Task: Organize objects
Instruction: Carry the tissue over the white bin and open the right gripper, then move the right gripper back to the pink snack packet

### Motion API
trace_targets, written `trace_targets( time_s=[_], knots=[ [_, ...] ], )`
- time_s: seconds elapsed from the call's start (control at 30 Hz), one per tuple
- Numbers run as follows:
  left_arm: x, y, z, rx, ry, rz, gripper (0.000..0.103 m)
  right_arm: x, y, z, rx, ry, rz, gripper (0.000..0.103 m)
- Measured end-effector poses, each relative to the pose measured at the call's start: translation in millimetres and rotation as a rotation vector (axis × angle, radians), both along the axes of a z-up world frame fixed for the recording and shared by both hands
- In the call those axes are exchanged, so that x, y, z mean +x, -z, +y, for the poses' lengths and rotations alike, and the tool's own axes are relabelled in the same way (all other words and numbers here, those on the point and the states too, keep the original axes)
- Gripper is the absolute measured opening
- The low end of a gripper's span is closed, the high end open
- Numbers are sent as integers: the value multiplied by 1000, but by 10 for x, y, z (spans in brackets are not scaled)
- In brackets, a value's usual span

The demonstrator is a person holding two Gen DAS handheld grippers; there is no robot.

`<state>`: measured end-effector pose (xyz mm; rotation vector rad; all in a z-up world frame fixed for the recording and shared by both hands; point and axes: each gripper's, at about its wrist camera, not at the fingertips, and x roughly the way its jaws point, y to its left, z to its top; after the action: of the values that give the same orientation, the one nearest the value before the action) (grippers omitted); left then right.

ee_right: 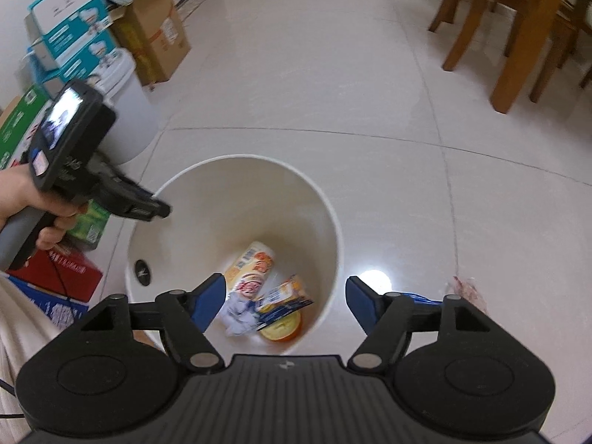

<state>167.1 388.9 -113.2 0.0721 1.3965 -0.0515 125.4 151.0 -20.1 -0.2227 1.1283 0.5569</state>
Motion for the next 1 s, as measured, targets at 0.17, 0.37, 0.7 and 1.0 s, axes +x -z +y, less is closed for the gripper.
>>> trace_targets(
  time_s=[0.17, 0.37, 0.7, 1.0],
  knots=[
    [1, 0, 3, -1, 2, 1, 7, 32, 115, -337, -9, 111, -9, 78],
    [-6, -3, 5, -3, 2, 0, 7, 15, 658, -932, 3, 345, 96, 81],
    [-5, 2, -3, -1, 5, 0, 7, -114, 1998, -1908, 72, 978, 381, 81],
    [-6, -3, 12, -6, 6, -2, 7, -402, 2718, -2342, 52, 1273, 433, 81]
  ],
)
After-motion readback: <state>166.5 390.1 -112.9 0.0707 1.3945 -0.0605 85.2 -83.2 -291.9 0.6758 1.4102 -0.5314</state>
